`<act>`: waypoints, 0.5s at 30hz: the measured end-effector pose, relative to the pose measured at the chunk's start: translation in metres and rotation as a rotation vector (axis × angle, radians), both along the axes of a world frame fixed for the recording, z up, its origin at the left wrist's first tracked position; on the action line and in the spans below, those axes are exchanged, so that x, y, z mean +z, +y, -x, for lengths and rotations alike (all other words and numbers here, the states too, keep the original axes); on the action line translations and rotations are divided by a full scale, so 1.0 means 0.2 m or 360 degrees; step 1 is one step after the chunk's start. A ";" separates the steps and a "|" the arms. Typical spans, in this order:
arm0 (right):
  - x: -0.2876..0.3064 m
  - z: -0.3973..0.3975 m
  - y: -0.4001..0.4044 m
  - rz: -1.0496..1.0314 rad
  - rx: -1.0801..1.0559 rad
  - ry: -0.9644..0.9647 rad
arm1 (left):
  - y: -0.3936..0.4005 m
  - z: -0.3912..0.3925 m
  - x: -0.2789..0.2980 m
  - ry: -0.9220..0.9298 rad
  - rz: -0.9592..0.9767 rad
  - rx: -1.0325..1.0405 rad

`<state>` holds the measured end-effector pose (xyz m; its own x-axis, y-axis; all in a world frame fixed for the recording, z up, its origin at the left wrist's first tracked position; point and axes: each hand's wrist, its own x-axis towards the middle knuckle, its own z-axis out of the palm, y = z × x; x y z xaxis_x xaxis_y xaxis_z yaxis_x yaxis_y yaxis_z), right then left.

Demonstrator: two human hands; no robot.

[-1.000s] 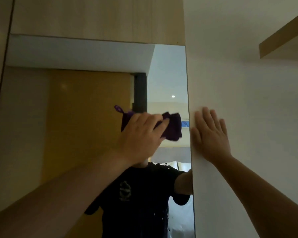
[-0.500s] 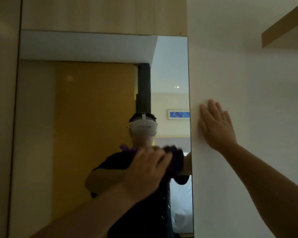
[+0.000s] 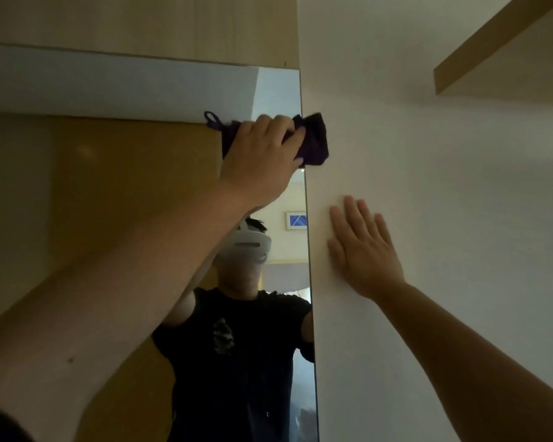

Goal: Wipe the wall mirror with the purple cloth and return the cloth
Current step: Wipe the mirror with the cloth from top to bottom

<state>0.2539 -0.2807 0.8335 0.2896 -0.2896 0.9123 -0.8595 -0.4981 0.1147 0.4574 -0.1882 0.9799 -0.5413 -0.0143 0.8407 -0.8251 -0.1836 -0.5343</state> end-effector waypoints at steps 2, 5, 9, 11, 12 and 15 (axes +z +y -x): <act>0.00 -0.01 0.00 -0.0002 0.0039 -0.0043 | 0.01 0.00 -0.20 -0.0100 -0.0058 -0.0049; 0.00 -0.01 0.02 -0.0028 0.0088 -0.0057 | 0.03 -0.02 -0.53 -0.0126 -0.0163 -0.0067; 0.04 0.02 0.06 -0.0042 0.0126 -0.0064 | 0.06 -0.02 -0.93 -0.0223 -0.0291 -0.0049; 0.03 0.03 0.09 -0.0077 0.0162 -0.0091 | 0.08 -0.03 -1.08 -0.0271 -0.0394 -0.0053; 0.03 0.03 0.11 -0.0102 0.0170 -0.0110 | 0.10 -0.04 -1.16 -0.0321 -0.0460 -0.0038; 0.00 0.04 0.18 -0.0120 0.0192 -0.0200 | 0.15 -0.07 -1.38 -0.0429 -0.0607 -0.0035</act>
